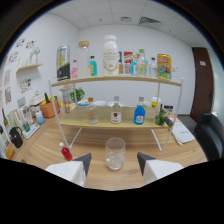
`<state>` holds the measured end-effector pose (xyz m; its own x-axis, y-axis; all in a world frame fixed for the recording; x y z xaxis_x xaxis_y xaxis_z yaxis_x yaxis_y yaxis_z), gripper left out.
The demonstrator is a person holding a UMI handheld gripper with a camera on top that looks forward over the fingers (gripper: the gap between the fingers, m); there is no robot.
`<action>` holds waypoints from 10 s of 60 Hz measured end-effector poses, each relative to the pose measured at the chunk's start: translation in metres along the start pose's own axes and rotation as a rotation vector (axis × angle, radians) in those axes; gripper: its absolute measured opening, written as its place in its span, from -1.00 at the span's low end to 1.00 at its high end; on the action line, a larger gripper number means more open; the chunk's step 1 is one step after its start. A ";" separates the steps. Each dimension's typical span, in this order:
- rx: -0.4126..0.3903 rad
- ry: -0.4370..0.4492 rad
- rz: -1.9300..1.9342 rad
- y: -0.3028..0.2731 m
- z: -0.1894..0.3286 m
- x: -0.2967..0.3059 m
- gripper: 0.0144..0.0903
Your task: Make me a cup of Vodka Sunrise.
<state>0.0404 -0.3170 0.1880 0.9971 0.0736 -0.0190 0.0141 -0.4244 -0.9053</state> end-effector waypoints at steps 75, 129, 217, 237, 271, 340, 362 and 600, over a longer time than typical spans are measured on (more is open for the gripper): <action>0.259 0.019 0.046 -0.275 0.089 0.184 -0.02; 0.007 0.124 -0.243 -0.023 0.088 0.088 -0.04; 0.345 0.154 -0.614 -0.145 0.017 0.070 -0.02; 0.280 0.118 0.012 -0.060 0.049 0.205 -0.03; -0.017 0.075 0.093 0.084 0.141 0.233 -0.01; -0.008 0.075 0.061 0.050 0.014 0.016 0.88; 0.147 -0.009 0.054 -0.070 0.103 -0.072 0.87; 0.224 0.058 0.029 -0.249 0.108 0.092 -0.21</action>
<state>0.1202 -0.1072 0.3658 0.9996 0.0098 -0.0275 -0.0247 -0.2146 -0.9764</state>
